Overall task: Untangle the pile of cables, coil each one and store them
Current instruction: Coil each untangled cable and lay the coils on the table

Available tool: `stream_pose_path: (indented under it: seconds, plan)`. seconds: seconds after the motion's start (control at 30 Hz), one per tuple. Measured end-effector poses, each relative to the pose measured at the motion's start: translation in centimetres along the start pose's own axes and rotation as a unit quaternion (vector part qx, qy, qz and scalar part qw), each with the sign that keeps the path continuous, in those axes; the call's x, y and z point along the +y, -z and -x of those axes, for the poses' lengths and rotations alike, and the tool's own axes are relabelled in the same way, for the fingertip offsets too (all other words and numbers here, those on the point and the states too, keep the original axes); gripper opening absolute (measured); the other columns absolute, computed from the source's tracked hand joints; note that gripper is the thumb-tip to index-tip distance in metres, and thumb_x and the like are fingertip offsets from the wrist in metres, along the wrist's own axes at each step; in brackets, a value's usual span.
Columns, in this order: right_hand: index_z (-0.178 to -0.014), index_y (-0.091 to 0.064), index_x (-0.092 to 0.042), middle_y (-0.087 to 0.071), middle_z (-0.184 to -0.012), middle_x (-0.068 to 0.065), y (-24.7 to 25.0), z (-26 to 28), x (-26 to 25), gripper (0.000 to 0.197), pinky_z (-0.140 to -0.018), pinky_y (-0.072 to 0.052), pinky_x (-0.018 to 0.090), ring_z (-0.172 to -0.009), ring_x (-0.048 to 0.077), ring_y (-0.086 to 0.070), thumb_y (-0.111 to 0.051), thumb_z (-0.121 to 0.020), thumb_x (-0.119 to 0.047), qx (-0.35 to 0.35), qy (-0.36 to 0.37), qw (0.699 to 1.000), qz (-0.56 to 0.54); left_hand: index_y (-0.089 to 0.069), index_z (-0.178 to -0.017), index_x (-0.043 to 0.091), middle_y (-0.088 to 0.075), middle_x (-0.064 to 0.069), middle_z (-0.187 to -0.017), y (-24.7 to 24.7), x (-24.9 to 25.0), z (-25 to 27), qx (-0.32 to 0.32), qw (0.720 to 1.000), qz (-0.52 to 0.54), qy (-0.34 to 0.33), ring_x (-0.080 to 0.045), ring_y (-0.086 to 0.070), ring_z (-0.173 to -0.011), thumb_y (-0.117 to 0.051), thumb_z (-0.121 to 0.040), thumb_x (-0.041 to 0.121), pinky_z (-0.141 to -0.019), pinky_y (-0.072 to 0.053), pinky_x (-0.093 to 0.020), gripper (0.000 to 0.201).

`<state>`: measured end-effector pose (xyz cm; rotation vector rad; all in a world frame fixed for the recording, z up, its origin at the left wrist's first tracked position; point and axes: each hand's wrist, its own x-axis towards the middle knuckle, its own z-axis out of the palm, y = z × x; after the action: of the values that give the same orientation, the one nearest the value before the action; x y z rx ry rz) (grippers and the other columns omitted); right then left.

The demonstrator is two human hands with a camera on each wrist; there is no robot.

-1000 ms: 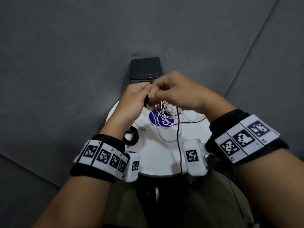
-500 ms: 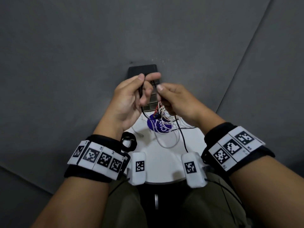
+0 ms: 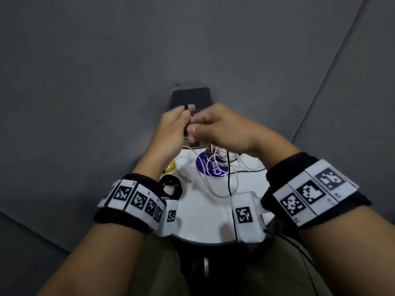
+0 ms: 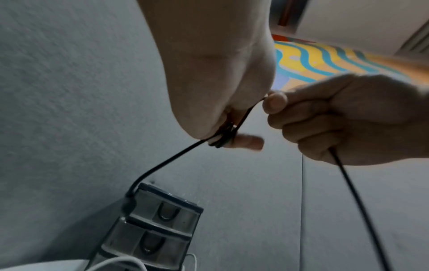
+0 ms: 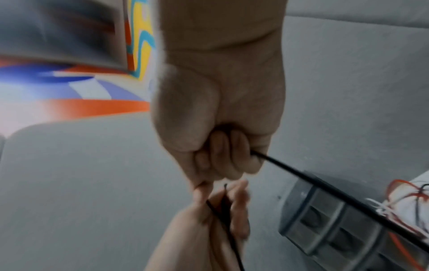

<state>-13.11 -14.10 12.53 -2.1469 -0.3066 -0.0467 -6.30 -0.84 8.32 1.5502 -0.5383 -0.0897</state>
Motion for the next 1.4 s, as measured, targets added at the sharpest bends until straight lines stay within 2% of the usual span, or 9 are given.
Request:
stream_pose_path:
  seconds: [0.1, 0.3, 0.5, 0.67, 0.83, 0.97, 1.13, 1.27, 1.4]
  plan:
    - [-0.076, -0.069, -0.004, -0.070, -0.074, 0.014, 1.7, -1.2, 0.8, 0.027, -0.072, -0.045, 0.034, -0.070, 0.015, -0.057, -0.062, -0.096, -0.021, 0.128, 0.013, 0.992, 0.005, -0.059, -0.080, 0.001, -0.050, -0.002, -0.053, 0.5, 0.8, 0.3, -0.057, 0.998, 0.032, -0.026, -0.012, -0.036, -0.044, -0.036, -0.105, 0.007, -0.044, -0.028, -0.020, 0.034]
    - [-0.070, -0.053, -0.015, -0.041, -0.047, -0.017, 1.5, -1.1, 4.1, 0.033, -0.049, -0.029, 0.016, -0.046, -0.001, -0.032, -0.068, -0.096, -0.028, 0.256, -0.012, 0.966, -0.047, -0.067, -0.099, -0.017, -0.032, -0.003, -0.048, 1.2, 1.9, 0.8, -0.160, 0.986, 0.047, 0.021, -0.009, -0.023, -0.040, -0.036, -0.105, 0.011, -0.042, -0.017, -0.021, 0.042]
    - [-0.108, -0.061, 0.004, -0.045, -0.055, -0.008, -1.7, -0.1, 4.0, 0.031, -0.042, -0.028, 0.016, -0.044, 0.001, -0.035, -0.042, -0.110, -0.020, 0.168, -0.069, 0.961, -0.210, -0.060, -0.109, -0.011, -0.066, -0.002, -0.066, 1.1, 1.6, 1.5, -0.133, 0.973, 0.183, 0.034, -0.007, -0.054, -0.050, -0.041, -0.106, 0.014, -0.052, -0.037, -0.018, 0.032]
    - [-0.086, -0.061, -0.005, -0.037, -0.055, -0.007, -3.0, 0.2, 2.2, 0.026, -0.044, -0.024, 0.020, -0.046, 0.007, -0.029, -0.047, -0.105, -0.015, 0.014, -0.096, 0.988, -0.118, -0.059, -0.122, -0.007, -0.078, -0.013, -0.096, 0.9, 1.3, 0.2, 0.011, 0.962, 0.272, 0.028, -0.012, -0.074, -0.083, -0.044, -0.108, 0.017, -0.070, -0.055, -0.015, 0.031]
    - [-0.087, -0.065, 0.007, -0.044, -0.051, -0.013, -2.1, 0.1, -0.2, 0.024, -0.049, -0.031, 0.024, -0.049, 0.009, -0.036, -0.059, -0.099, -0.013, -0.102, -0.079, 0.992, 0.017, -0.067, -0.105, -0.002, -0.078, -0.010, -0.079, 0.9, 0.4, -0.7, 0.098, 0.984, 0.144, 0.034, -0.016, -0.074, -0.073, -0.049, -0.108, 0.021, -0.064, -0.057, -0.021, 0.029]
    - [-0.077, -0.070, 0.001, -0.070, -0.067, -0.007, -0.5, -0.7, -0.7, 0.019, -0.069, -0.050, 0.037, -0.065, 0.010, -0.059, -0.069, -0.091, -0.012, 0.002, 0.011, 0.998, 0.063, -0.063, -0.066, 0.004, -0.057, -0.008, -0.049, 1.3, 0.5, 0.0, 0.024, 0.999, -0.008, 0.035, -0.014, -0.049, -0.038, -0.053, -0.106, 0.022, -0.039, -0.037, -0.018, 0.045]
    - [-0.084, -0.064, -0.010, -0.055, -0.057, -0.010, 0.2, -1.5, 1.5, 0.024, -0.056, -0.038, 0.035, -0.056, 0.009, -0.044, -0.076, -0.084, -0.030, 0.174, 0.048, 0.983, 0.024, -0.064, -0.074, -0.012, -0.038, -0.009, -0.039, 1.4, 2.2, 0.5, -0.054, 0.993, 0.017, 0.099, -0.011, -0.022, -0.029, -0.043, -0.098, 0.015, -0.036, -0.016, -0.018, 0.042]
    - [-0.074, -0.066, -0.019, -0.064, -0.067, 0.009, -1.3, -1.2, 2.9, 0.035, -0.062, -0.045, 0.045, -0.063, 0.015, -0.049, -0.062, -0.090, -0.050, 0.176, 0.011, 0.984, 0.021, -0.060, -0.068, -0.008, -0.040, -0.005, -0.040, 1.4, 2.5, 0.3, -0.033, 0.992, 0.037, 0.118, -0.009, -0.025, -0.029, -0.042, -0.095, 0.015, -0.035, -0.019, -0.017, 0.040]
    - [-0.068, -0.059, -0.015, -0.048, -0.059, 0.002, -2.1, -1.3, 2.8, 0.040, -0.059, -0.040, 0.041, -0.060, 0.012, -0.040, -0.060, -0.097, -0.041, 0.227, -0.006, 0.974, 0.010, -0.060, -0.075, -0.001, -0.048, 0.000, -0.047, 1.1, 1.7, 0.4, 0.009, 0.983, 0.129, 0.132, -0.006, -0.031, -0.034, -0.050, -0.096, 0.010, -0.035, -0.020, -0.017, 0.026]
